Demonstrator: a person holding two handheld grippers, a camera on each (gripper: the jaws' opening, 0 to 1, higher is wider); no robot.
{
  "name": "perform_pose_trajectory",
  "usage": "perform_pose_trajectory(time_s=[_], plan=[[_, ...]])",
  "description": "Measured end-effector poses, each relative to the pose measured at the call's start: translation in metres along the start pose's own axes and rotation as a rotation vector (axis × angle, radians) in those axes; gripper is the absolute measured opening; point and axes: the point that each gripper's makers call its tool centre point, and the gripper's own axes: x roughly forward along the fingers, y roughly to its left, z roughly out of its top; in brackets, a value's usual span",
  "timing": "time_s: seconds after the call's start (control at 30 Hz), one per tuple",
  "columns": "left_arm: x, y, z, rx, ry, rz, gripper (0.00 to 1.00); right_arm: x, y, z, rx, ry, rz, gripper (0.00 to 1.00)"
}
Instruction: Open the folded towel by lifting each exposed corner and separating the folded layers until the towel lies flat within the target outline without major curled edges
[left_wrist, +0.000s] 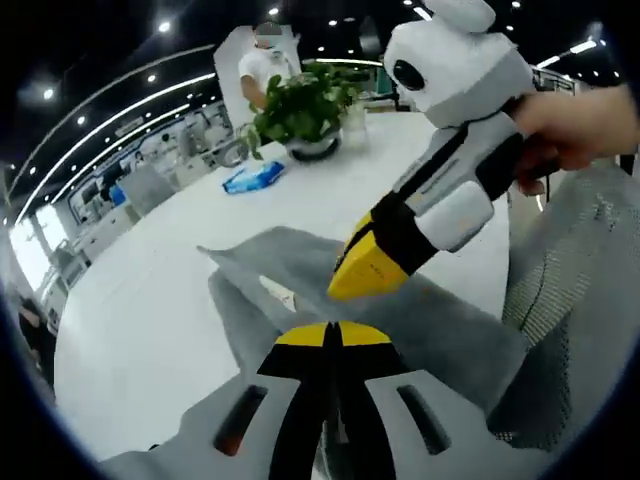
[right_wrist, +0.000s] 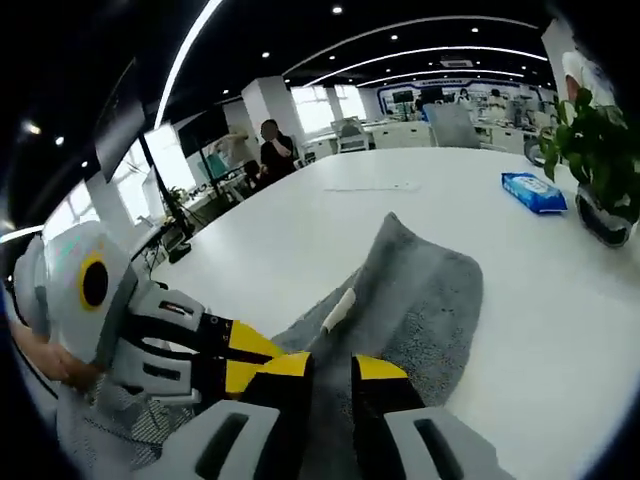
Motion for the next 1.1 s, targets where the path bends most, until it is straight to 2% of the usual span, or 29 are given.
perform_pose_trajectory(time_s=[0.17, 0.33, 0.53, 0.7, 0.77, 0.87, 1.0, 1.07, 1.1], plan=[[0.004, -0.010, 0.002, 0.044, 0.003, -0.018, 0.01, 0.001, 0.001, 0.002, 0.051, -0.001, 0.011, 0.12], [0.005, -0.012, 0.003, 0.087, 0.001, -0.018, 0.01, 0.007, -0.007, -0.005, 0.044, 0.030, -0.030, 0.09], [0.006, -0.013, 0.002, 0.089, 0.005, -0.026, 0.01, 0.014, -0.011, -0.005, 0.062, 0.044, -0.030, 0.09], [0.006, -0.012, 0.002, 0.079, -0.002, -0.030, 0.01, 0.021, -0.012, -0.006, 0.065, 0.055, -0.028, 0.01], [0.007, -0.013, 0.003, 0.008, -0.008, -0.047, 0.01, 0.022, -0.012, -0.007, 0.077, 0.061, -0.023, 0.00], [0.008, -0.008, -0.002, -0.040, -0.006, -0.056, 0.01, 0.022, -0.013, -0.009, 0.088, 0.069, -0.026, 0.00], [0.001, -0.002, 0.002, -0.144, -0.040, -0.072, 0.03, 0.020, -0.018, -0.009, 0.083, 0.068, -0.047, 0.00], [-0.003, 0.012, 0.001, -0.200, -0.056, -0.035, 0.04, 0.019, -0.023, -0.010, 0.085, 0.073, -0.059, 0.00], [-0.007, 0.023, -0.001, -0.255, -0.061, -0.011, 0.04, 0.018, -0.025, -0.012, 0.085, 0.076, -0.065, 0.00]])
